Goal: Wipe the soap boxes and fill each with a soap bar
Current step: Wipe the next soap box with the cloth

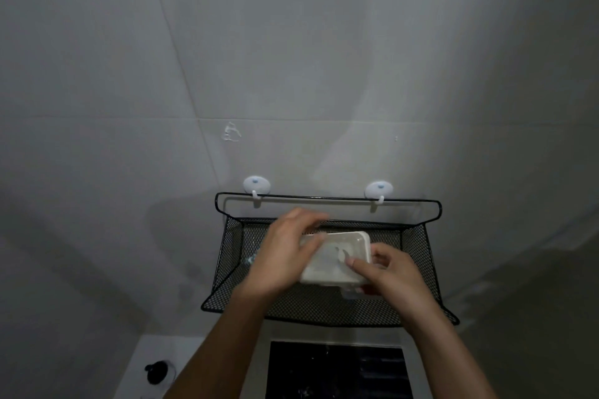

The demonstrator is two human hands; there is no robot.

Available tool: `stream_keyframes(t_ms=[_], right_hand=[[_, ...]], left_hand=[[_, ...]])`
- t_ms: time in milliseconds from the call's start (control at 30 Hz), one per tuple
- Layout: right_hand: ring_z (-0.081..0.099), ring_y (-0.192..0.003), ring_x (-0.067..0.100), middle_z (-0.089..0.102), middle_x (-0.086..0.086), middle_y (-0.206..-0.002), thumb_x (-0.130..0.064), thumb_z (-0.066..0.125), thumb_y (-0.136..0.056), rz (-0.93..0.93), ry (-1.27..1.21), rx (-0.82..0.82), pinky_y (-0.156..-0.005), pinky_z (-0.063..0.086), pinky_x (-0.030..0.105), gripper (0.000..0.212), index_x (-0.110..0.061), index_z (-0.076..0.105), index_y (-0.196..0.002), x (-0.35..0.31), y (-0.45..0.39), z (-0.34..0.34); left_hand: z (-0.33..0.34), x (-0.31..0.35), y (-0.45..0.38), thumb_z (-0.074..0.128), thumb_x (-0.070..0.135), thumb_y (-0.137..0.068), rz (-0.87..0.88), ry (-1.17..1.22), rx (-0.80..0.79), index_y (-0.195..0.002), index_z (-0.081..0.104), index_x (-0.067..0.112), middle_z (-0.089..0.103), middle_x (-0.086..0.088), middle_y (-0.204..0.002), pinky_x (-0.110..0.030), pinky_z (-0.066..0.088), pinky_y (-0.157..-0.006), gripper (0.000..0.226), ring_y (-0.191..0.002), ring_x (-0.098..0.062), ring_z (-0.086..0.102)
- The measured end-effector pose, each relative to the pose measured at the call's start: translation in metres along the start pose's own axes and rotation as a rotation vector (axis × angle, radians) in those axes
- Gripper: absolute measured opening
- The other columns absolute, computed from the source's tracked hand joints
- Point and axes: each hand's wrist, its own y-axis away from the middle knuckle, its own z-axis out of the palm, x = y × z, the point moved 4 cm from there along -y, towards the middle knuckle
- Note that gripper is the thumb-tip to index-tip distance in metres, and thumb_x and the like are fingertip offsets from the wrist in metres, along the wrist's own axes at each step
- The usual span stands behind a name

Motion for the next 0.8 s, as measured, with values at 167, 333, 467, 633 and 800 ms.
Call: stream_keyframes(t_ms=[167,333,467,633,800], right_hand=[[0.077,-0.075,0.019,0.079,0.005,-0.084,-0.014,0.078,-0.085,0.026,-0.077,0.036,-0.058,0.060,0.031,0.019,-0.008,0.071,-0.102,0.010,-0.008,-0.017],[0.076,-0.075,0.018,0.079,0.004,-0.086,-0.014,0.078,-0.085,0.039,-0.132,0.049,-0.060,0.059,0.031,0.021,-0.018,0.069,-0.104,0.017,-0.014,-0.022],[0.076,-0.079,0.019,0.079,0.004,-0.088,-0.011,0.076,-0.083,0.042,-0.139,0.054,-0.068,0.057,0.034,0.021,-0.014,0.070,-0.103,0.018,-0.018,-0.028],[0.075,-0.077,0.018,0.078,0.005,-0.086,-0.003,0.073,-0.082,-0.001,-0.099,0.010,-0.068,0.053,0.033,0.019,-0.012,0.067,-0.098,0.016,-0.016,-0.032],[0.075,-0.088,0.026,0.078,0.009,-0.092,0.000,0.074,-0.077,-0.091,-0.062,-0.091,-0.075,0.058,0.036,0.029,-0.012,0.065,-0.101,0.009,-0.013,-0.032]], left_hand=[[0.006,-0.065,-0.008,0.067,0.025,-0.089,-0.338,-0.376,-0.161,-0.122,0.067,0.025,0.066,0.003,-0.125,-0.036,0.048,-0.098,0.032,-0.116,-0.018,0.059],[0.034,-0.081,-0.010,0.072,0.024,-0.083,-0.307,-0.435,-0.363,-0.128,0.061,0.026,0.063,-0.003,-0.124,-0.034,0.048,-0.094,0.047,-0.113,-0.022,0.059],[0.044,-0.083,-0.013,0.072,0.028,-0.084,-0.273,-0.484,-0.408,-0.128,0.059,0.030,0.059,-0.001,-0.120,-0.036,0.048,-0.092,0.046,-0.110,-0.021,0.058],[0.031,-0.079,-0.012,0.066,0.019,-0.086,-0.366,-0.335,-0.296,-0.096,0.068,0.023,0.071,-0.001,-0.102,-0.030,0.049,-0.075,0.011,-0.094,-0.020,0.065],[-0.004,-0.058,0.000,0.064,0.018,-0.089,-0.391,-0.056,-0.080,-0.089,0.060,0.021,0.067,0.005,-0.090,-0.034,0.052,-0.074,0.005,-0.084,-0.015,0.062]])
